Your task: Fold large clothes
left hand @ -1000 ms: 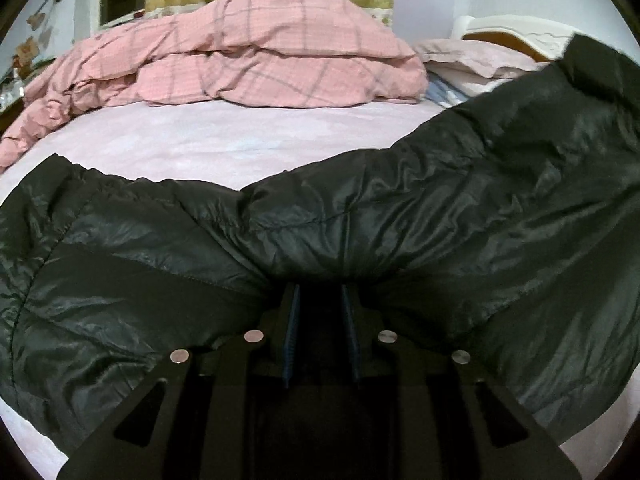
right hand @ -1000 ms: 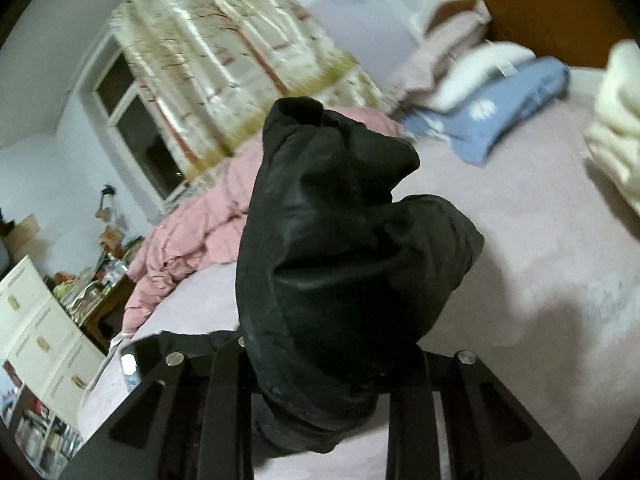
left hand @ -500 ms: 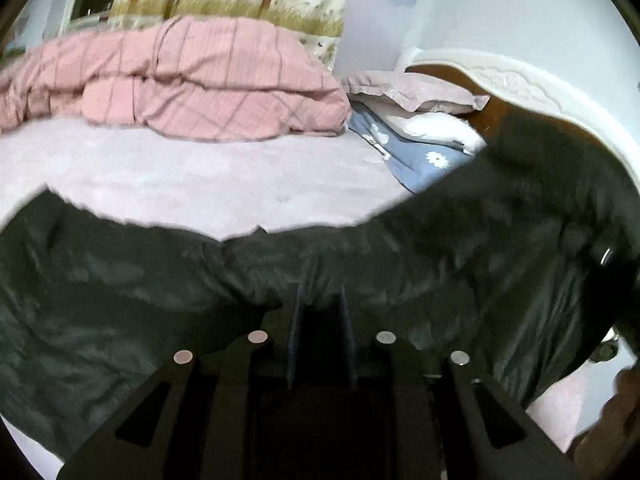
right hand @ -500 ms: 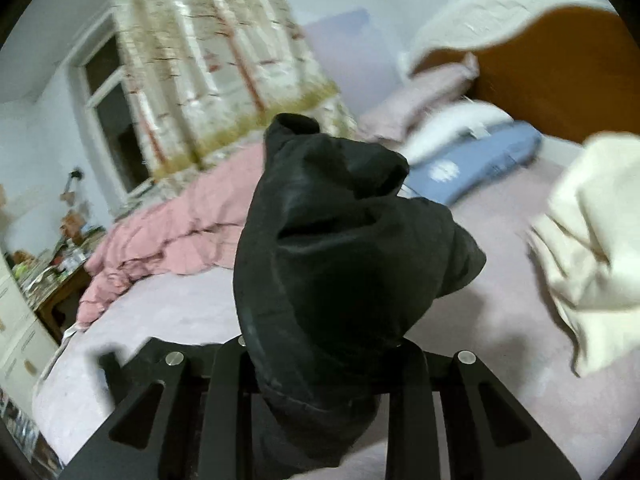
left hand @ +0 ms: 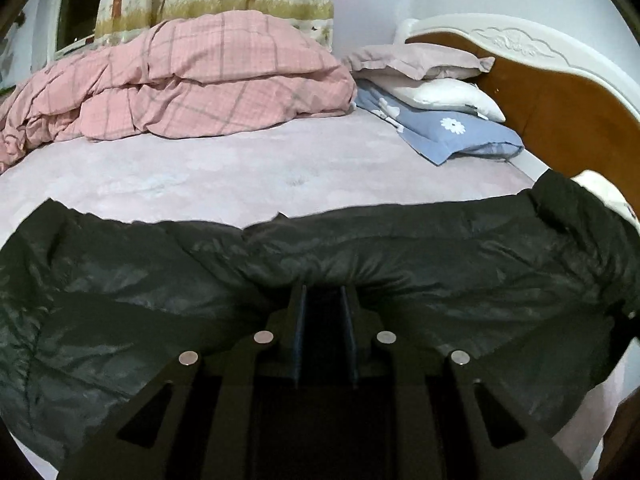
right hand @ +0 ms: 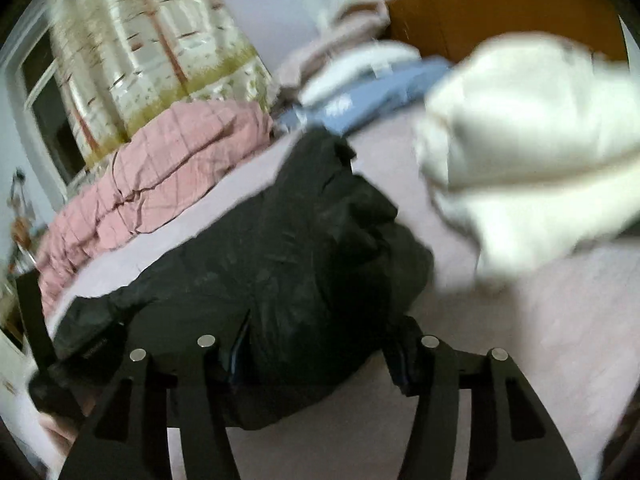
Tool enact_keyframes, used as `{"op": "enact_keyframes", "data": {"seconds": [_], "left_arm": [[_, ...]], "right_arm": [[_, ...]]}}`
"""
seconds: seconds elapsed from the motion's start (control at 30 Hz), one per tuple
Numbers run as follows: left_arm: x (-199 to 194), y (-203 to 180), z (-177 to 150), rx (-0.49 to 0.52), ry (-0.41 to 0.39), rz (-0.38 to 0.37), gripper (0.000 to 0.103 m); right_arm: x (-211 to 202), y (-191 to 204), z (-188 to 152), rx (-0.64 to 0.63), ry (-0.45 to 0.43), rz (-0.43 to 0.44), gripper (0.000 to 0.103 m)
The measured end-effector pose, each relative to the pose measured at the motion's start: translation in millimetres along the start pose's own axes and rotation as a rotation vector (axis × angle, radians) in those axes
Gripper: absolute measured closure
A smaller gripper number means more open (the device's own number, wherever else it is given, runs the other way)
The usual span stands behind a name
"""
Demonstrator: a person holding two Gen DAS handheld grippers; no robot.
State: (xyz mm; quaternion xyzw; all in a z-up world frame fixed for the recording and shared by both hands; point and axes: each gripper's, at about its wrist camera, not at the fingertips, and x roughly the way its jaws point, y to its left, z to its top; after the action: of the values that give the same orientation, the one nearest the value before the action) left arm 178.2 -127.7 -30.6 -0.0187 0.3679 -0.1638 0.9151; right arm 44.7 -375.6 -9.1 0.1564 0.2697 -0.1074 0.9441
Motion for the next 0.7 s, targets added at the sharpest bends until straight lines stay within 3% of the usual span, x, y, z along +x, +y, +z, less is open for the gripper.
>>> {"op": "enact_keyframes", "data": {"seconds": [0.07,0.13,0.23,0.27,0.33,0.37,0.4,0.43,0.5,0.6,0.63,0.7], "left_arm": [[2.7,4.3,4.8,-0.004,0.005,0.015,0.085],[6.2,6.6,4.9,0.005,0.024,0.03,0.085],[6.7,12.5,0.5,-0.006,0.031,0.027,0.085],[2.4,13.9,1.0,-0.006,0.019,0.014,0.085],[-8.5,16.0,6.2,-0.005,-0.016,0.007,0.085],[-12.3,17.2,13.0,-0.003,-0.029,0.01,0.085],[-13.3,17.5,19.2,-0.003,-0.032,0.021,0.085],[-12.2,18.7,26.9,-0.004,-0.032,0.039,0.085],[-4.6,23.0,43.4,-0.001,-0.023,0.048,0.085],[25.7,43.3,57.1,-0.021,0.052,0.097,0.085],[34.1,51.9,57.5,-0.027,0.075,0.113,0.085],[51.1,75.0,54.7,-0.022,0.108,0.184,0.085]], "right_arm": [[-13.7,21.3,14.6,-0.075,-0.066,-0.031,0.042],[-26.2,35.6,28.7,-0.146,-0.154,-0.115,0.025],[-58.5,37.2,37.9,-0.136,-0.331,-0.235,0.019],[-63.8,39.9,40.6,-0.129,-0.361,-0.231,0.019],[-72.4,44.4,46.1,-0.146,-0.405,-0.102,0.019],[-62.4,54.5,51.8,-0.196,-0.34,0.03,0.021],[-51.7,62.5,54.4,-0.231,-0.269,0.105,0.031],[-25.0,82.0,58.0,-0.286,-0.132,0.208,0.054],[25.6,113.6,55.0,-0.328,-0.016,0.281,0.081],[104.2,133.0,51.4,-0.298,0.201,0.289,0.099],[127.8,132.4,48.0,-0.29,0.262,0.281,0.099],[149.1,122.1,41.6,-0.319,0.28,0.201,0.099]]}}
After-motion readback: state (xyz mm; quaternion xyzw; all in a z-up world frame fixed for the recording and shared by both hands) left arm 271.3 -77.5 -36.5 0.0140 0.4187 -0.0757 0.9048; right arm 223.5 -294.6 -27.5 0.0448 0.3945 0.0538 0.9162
